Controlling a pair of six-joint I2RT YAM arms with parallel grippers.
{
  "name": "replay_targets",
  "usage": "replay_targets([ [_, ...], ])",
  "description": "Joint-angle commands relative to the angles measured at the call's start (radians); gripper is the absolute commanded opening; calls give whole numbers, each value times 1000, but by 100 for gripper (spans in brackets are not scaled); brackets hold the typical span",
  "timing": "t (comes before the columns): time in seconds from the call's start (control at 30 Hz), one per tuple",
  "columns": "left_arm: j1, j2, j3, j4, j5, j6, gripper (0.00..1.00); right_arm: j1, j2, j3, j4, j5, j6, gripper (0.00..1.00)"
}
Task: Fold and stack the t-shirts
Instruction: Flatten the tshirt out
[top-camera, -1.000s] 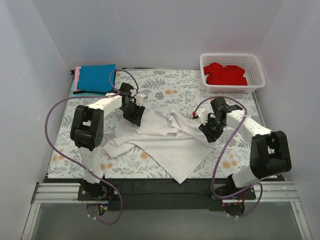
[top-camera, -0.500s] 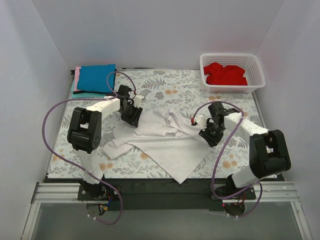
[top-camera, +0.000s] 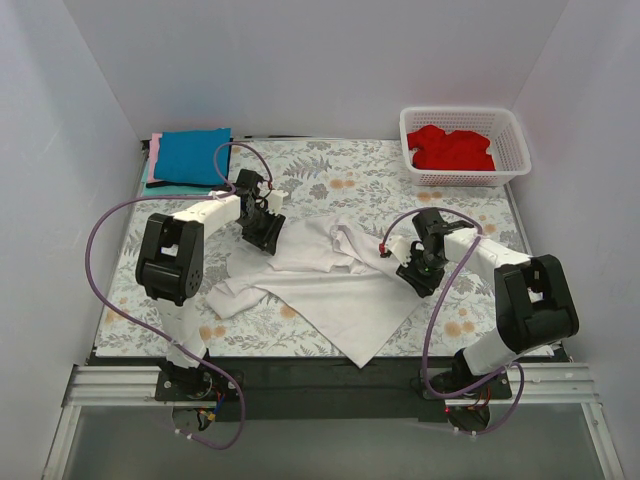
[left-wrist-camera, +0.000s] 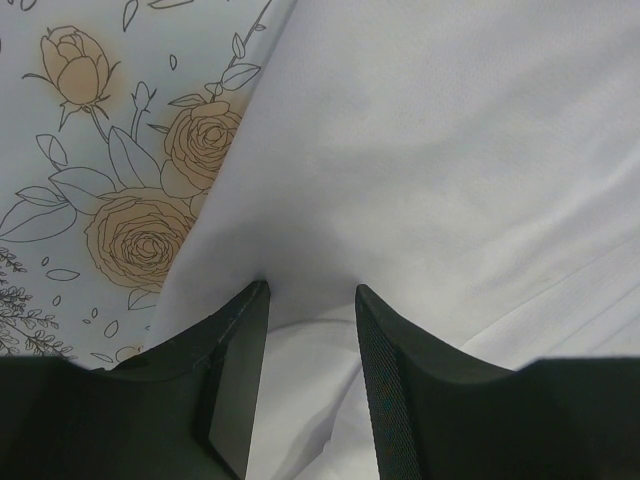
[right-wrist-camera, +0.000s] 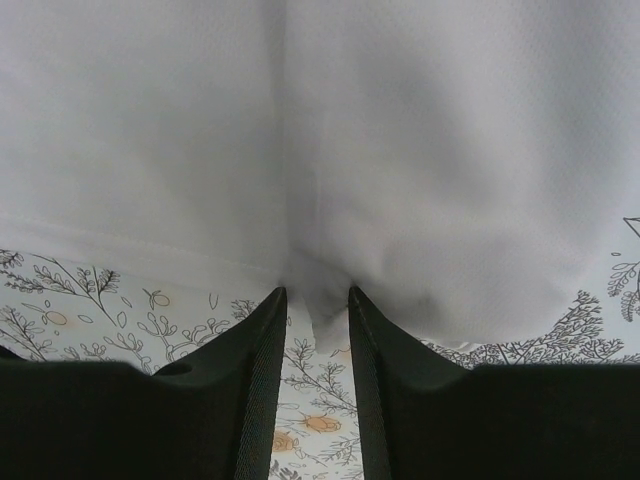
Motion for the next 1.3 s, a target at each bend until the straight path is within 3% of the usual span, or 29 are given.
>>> replay_targets([
  [0.0, 12, 6, -34, -48, -50, 19, 39, 5, 5, -22, 41, 34, -17, 37],
  [0.27, 13, -3, -58, -34, -65, 46, 39, 5, -21, 10, 16, 49, -16, 22],
  [0.33, 22, -1, -57, -28, -68, 57, 38, 5, -28, 22, 6, 55, -23, 13],
  [0.37, 27, -1, -52, -24, -68, 69, 38, 6, -32, 31, 1, 58, -28, 2],
  [0.47, 61, 0, -25, -17, -59, 69, 35, 6, -44, 62, -36, 38, -20, 1],
  [0.6, 111, -61, 76, -36, 135, 54, 33, 6, -67, 123, -71, -50, 19, 1],
  [0.7, 90, -129, 86, -4, 197, 37, 38, 5, -70, 151, -79, -83, 53, 1],
  [0.97, -112, -287, -12, 93, 295, 89, 42, -30, -1, 211, -77, -129, 110, 1],
  [1.17, -298, -399, -189, 283, 303, 324, 37, -190, 73, 304, -94, -198, 171, 1],
  [1.27, -390, -353, -178, 308, 276, 385, 33, -211, 105, 313, -103, -259, 194, 1],
])
